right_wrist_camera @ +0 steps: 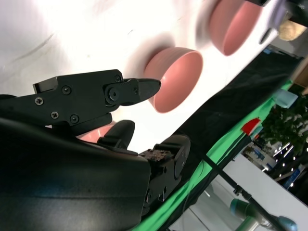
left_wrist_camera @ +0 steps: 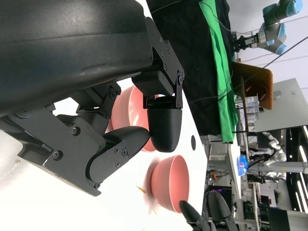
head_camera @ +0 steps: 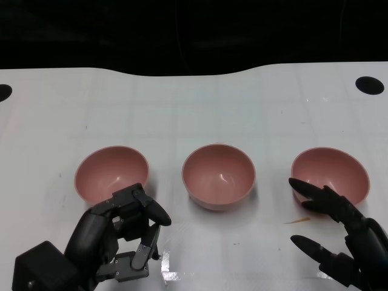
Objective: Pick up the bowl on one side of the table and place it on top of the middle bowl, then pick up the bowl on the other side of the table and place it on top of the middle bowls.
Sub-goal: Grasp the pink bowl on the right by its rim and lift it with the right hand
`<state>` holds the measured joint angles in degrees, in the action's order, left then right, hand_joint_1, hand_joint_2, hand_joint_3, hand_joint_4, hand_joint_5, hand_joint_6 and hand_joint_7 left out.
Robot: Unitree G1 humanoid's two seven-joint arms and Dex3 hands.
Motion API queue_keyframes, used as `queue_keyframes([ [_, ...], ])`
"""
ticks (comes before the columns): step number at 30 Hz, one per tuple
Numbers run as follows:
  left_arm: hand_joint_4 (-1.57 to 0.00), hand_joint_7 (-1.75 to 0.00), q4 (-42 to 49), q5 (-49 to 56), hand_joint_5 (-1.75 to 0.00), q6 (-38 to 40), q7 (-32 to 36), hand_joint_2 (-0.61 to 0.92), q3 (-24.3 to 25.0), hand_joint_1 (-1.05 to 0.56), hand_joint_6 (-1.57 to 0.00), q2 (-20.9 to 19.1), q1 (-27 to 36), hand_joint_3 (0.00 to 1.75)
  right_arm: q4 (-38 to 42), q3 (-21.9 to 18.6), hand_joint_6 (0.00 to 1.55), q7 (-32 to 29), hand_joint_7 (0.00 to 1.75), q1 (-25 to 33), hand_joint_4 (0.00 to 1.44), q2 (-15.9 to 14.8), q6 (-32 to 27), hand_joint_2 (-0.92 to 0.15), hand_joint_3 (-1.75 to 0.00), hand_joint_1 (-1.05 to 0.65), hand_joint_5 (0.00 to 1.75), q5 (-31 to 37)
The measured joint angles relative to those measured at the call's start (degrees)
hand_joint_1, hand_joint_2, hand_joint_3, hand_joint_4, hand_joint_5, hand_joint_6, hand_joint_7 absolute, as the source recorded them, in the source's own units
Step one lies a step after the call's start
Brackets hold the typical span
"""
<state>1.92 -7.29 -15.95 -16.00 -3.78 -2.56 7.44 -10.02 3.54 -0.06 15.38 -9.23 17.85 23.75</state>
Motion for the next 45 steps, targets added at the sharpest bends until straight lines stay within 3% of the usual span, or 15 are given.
queue_keyframes([
  [7,-0.79,-1.37,-0.01,0.02,-1.73,0.01,0.0,0.53,0.02,-0.23,-0.78,0.0,0.0,1.13,-0.82,-0.25,0.12,-4.34,0.17,-1.73,0.0,-2.87,-0.94,-0.88,0.0,-0.64,0.68,10.65],
  [12,-0.78,-1.38,-0.01,0.25,-1.73,-0.03,0.02,0.52,0.04,-0.23,-0.77,-0.01,0.0,1.14,-2.85,-0.34,0.16,-4.81,0.17,-3.24,0.0,-4.13,-5.78,-0.86,0.0,-0.65,0.6,17.39],
  [18,-0.8,-1.37,-0.08,0.14,-1.72,-0.03,0.0,0.52,0.13,-0.23,-0.78,-0.02,0.0,1.15,-2.98,1.02,0.23,-4.9,0.16,-5.57,0.01,-5.59,-11.2,-0.8,0.0,-0.61,0.64,23.79],
  [24,-0.81,-1.37,-0.14,0.05,-1.72,0.03,0.01,0.53,0.15,-0.23,-0.78,-0.04,0.0,1.14,0.54,3.58,0.27,-5.14,0.13,-9.39,0.03,-7.57,-15.66,-0.81,-0.01,-0.61,0.67,30.2],
  [29,-0.82,-1.38,-0.53,0.3,-1.72,0.18,0.09,0.52,0.14,-0.26,-0.79,-0.04,0.11,1.12,6.72,6.7,0.33,-4.34,0.09,-14.25,0.1,-9.21,-19.22,-0.83,-0.01,-0.63,0.62,33.94],
  [37,-0.81,-1.38,-0.57,1.09,-1.72,-0.26,0.54,0.5,0.12,-0.24,-0.77,0.02,0.17,1.14,18.26,12.4,0.43,-2.97,0.01,-21.63,0.31,-10.16,-23.1,-0.86,0.0,-0.62,0.26,35.08],
  [42,-0.81,-1.36,-0.55,1.01,-1.71,-0.69,0.53,0.51,0.06,-0.24,-0.78,0.15,0.1,1.14,27.92,15.82,0.47,-3.11,0.01,-27.16,0.42,-10.09,-24.39,-0.89,0.0,-0.61,0.18,34.81],
  [45,-0.81,-1.36,-0.55,0.99,-1.7,-0.7,0.53,0.52,0.06,-0.24,-0.79,0.22,0.14,1.13,31.87,17.3,0.58,-4.24,0.03,-29.6,0.56,-10.0,-24.41,-0.91,0.0,-0.48,0.13,33.94],
])
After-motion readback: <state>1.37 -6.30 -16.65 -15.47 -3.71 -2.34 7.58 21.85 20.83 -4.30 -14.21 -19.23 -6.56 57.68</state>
